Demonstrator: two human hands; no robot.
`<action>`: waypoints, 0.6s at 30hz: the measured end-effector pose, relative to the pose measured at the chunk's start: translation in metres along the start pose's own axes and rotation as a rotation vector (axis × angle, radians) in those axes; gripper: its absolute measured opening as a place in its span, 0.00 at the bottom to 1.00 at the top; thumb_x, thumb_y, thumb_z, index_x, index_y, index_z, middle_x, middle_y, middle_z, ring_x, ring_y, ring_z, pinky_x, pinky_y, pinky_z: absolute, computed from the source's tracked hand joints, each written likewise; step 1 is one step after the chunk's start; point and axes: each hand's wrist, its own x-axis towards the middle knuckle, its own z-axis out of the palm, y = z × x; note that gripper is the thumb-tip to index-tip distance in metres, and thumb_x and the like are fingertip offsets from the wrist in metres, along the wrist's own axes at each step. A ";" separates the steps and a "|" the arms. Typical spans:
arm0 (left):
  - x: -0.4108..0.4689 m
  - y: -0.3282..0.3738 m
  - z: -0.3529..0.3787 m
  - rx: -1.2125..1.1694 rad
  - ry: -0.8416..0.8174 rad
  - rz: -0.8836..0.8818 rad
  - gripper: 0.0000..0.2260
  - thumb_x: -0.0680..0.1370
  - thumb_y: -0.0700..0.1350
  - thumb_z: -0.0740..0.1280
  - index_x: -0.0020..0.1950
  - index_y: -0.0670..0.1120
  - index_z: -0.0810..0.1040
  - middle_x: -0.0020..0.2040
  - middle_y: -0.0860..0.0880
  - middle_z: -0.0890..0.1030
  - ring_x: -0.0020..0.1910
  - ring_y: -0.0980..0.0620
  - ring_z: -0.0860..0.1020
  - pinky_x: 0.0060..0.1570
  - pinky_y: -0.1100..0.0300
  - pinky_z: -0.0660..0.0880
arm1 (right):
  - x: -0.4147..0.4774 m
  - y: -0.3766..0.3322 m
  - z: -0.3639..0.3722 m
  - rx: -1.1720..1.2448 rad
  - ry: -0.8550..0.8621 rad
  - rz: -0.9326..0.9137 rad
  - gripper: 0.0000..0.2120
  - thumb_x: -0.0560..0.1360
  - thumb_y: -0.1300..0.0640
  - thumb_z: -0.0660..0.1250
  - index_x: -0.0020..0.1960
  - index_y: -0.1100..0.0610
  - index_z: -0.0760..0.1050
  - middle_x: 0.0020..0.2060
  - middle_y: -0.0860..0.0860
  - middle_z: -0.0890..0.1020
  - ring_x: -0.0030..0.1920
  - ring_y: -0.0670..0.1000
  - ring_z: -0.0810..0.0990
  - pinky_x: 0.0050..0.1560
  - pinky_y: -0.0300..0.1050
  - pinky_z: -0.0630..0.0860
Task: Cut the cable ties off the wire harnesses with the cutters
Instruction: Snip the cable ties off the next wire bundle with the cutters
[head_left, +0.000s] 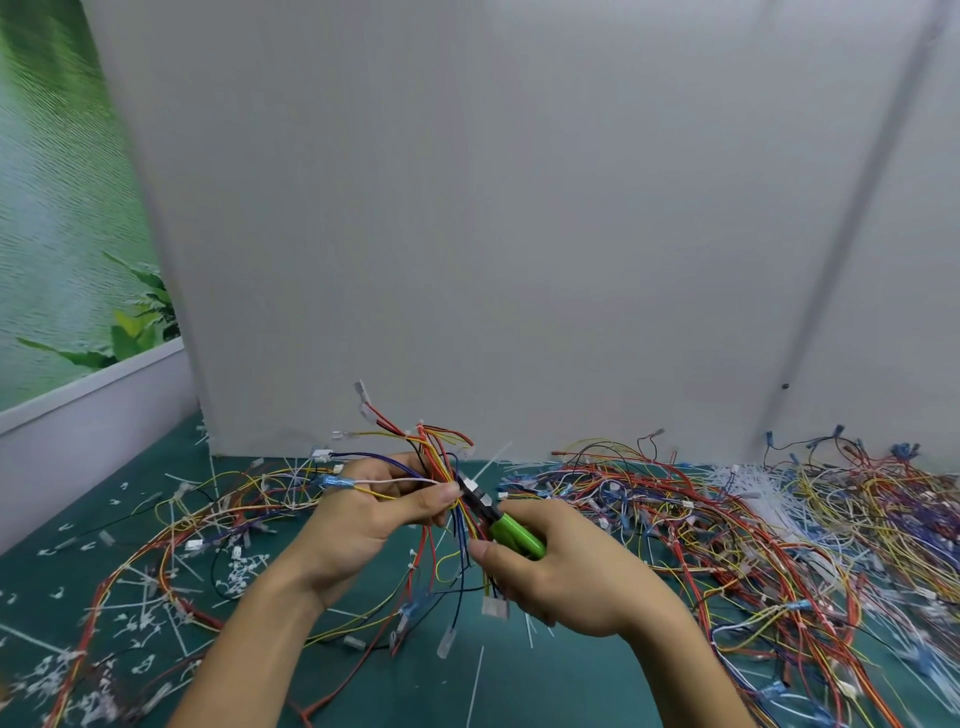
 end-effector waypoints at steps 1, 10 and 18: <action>0.000 0.000 0.001 -0.001 0.002 -0.002 0.21 0.66 0.57 0.81 0.50 0.43 0.86 0.48 0.38 0.85 0.46 0.45 0.82 0.52 0.52 0.80 | -0.001 -0.001 -0.001 0.018 -0.006 0.010 0.15 0.81 0.45 0.67 0.45 0.56 0.72 0.34 0.55 0.79 0.28 0.50 0.76 0.32 0.50 0.77; 0.000 -0.003 -0.002 0.050 0.025 -0.011 0.20 0.68 0.58 0.80 0.50 0.45 0.87 0.48 0.39 0.86 0.48 0.43 0.83 0.53 0.52 0.80 | -0.002 -0.005 -0.001 -0.085 -0.011 0.025 0.16 0.81 0.40 0.66 0.49 0.53 0.73 0.40 0.57 0.81 0.40 0.58 0.81 0.47 0.59 0.81; 0.001 -0.003 -0.001 0.080 0.034 0.011 0.20 0.66 0.61 0.80 0.48 0.47 0.87 0.46 0.43 0.87 0.45 0.48 0.84 0.49 0.58 0.81 | -0.003 -0.004 -0.002 -0.096 0.007 0.023 0.17 0.82 0.42 0.65 0.46 0.55 0.72 0.39 0.58 0.80 0.31 0.49 0.73 0.36 0.50 0.77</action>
